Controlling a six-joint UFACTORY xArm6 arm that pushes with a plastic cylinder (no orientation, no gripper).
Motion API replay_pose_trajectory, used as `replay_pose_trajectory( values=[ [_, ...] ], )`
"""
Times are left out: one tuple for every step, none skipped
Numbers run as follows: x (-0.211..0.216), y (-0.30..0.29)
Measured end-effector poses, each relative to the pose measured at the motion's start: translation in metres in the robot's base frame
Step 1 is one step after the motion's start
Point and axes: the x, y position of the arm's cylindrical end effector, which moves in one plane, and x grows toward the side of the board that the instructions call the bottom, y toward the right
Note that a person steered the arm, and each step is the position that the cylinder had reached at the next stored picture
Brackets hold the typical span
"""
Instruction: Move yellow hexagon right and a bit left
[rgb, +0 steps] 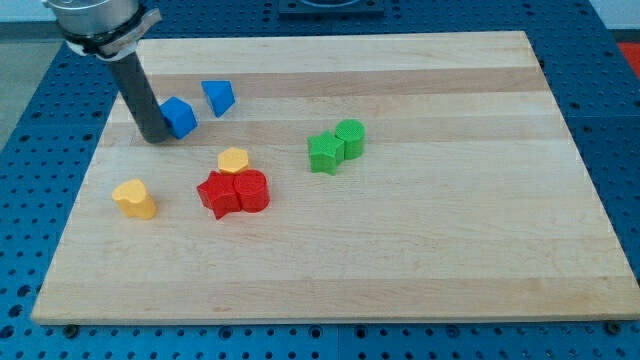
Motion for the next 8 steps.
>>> replay_pose_trajectory(
  values=[
    [-0.016,0.017],
    [-0.028,0.031],
    [-0.025,0.031],
    [-0.011,0.031],
    [-0.005,0.033],
    [0.017,0.029],
    [0.046,0.028],
    [0.052,0.034]
  ],
)
